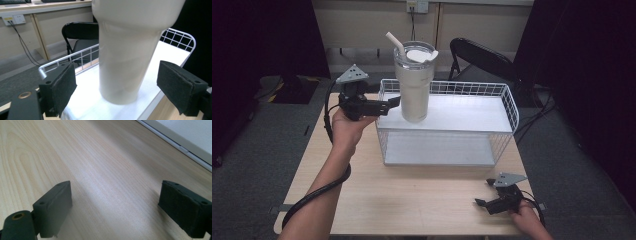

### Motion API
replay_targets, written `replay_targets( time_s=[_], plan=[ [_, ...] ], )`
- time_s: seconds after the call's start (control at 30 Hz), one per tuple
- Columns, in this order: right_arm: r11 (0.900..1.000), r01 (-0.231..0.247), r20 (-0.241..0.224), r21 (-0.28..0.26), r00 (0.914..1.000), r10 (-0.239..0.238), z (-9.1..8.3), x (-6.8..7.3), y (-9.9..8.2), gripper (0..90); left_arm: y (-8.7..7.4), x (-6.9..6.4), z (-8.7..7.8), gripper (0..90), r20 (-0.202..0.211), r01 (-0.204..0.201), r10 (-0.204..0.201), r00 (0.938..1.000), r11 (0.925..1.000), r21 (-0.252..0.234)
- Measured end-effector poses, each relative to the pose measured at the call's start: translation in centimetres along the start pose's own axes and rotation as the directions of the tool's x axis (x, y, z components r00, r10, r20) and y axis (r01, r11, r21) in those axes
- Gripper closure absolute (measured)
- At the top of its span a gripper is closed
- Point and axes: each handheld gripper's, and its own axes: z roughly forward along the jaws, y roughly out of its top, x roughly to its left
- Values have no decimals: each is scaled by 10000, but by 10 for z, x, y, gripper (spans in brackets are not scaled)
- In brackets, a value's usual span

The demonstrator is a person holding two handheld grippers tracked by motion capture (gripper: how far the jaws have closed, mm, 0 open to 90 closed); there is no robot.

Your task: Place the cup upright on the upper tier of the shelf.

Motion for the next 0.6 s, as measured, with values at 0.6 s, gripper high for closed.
replay_targets(
  time_s=[0.6],
  plan=[
    [10000,-2,-6,-17,10000,2,0,0,0,107,-32,16,-49,157,-284,79,-76,9996,9999,111]
  ],
)
